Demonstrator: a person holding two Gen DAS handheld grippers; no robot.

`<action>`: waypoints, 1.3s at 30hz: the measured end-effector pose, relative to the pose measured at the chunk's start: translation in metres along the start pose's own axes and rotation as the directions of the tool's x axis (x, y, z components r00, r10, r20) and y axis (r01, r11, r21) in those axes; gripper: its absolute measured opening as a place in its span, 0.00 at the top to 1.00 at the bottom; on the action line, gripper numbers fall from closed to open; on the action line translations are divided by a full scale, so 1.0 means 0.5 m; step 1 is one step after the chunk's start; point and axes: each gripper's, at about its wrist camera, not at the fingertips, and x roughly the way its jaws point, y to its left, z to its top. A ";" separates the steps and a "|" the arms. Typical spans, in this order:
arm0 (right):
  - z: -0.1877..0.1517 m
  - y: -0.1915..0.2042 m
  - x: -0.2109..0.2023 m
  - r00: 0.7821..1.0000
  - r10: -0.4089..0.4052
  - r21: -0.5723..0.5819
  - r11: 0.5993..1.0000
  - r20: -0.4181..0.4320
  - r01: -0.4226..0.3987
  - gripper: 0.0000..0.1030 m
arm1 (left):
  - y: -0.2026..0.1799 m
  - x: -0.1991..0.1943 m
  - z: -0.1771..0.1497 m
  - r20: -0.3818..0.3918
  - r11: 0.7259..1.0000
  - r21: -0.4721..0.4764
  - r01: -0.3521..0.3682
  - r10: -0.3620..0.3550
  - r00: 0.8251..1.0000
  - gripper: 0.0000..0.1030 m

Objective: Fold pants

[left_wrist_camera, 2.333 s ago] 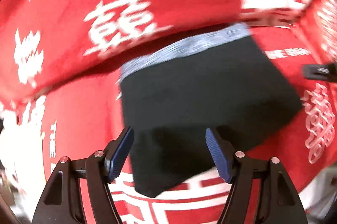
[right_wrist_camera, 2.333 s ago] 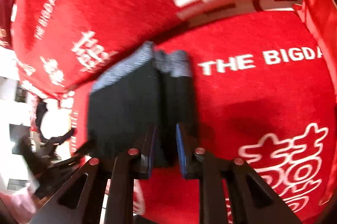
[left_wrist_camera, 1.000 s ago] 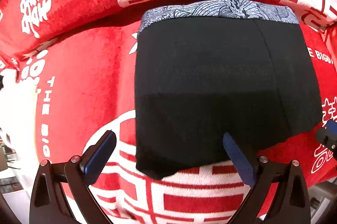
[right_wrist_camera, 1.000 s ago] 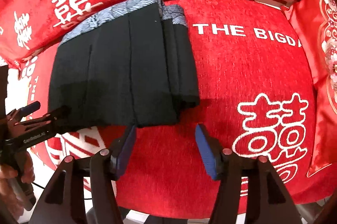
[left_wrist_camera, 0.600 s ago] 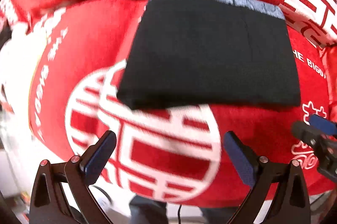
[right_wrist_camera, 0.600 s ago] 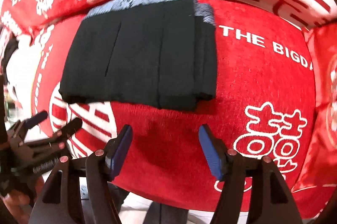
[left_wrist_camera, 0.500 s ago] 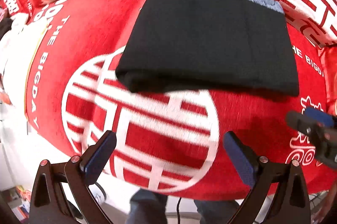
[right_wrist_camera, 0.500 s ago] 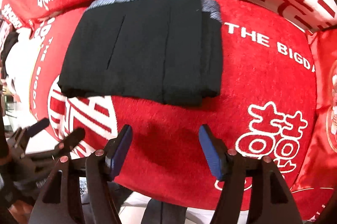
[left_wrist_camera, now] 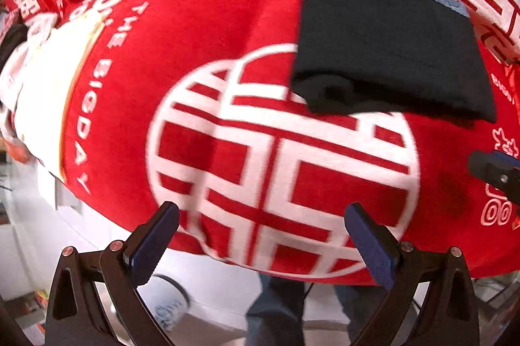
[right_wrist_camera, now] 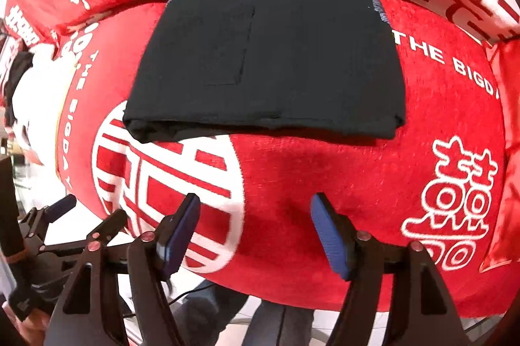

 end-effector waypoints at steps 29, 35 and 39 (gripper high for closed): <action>0.032 -0.171 -0.046 0.996 -0.011 0.208 0.978 0.093 -0.009 0.25 | -0.071 0.003 0.156 0.060 0.991 0.127 -0.051 0.043 0.997 0.01; 0.072 -0.212 -0.049 0.994 0.005 0.214 0.976 0.105 -0.028 0.24 | -0.076 0.000 0.203 0.064 0.994 0.106 0.009 -0.016 0.998 0.01; 0.104 -0.235 -0.049 0.993 0.036 0.213 0.975 0.116 -0.060 0.24 | -0.068 0.010 0.239 0.052 0.996 0.068 0.059 -0.062 0.997 0.01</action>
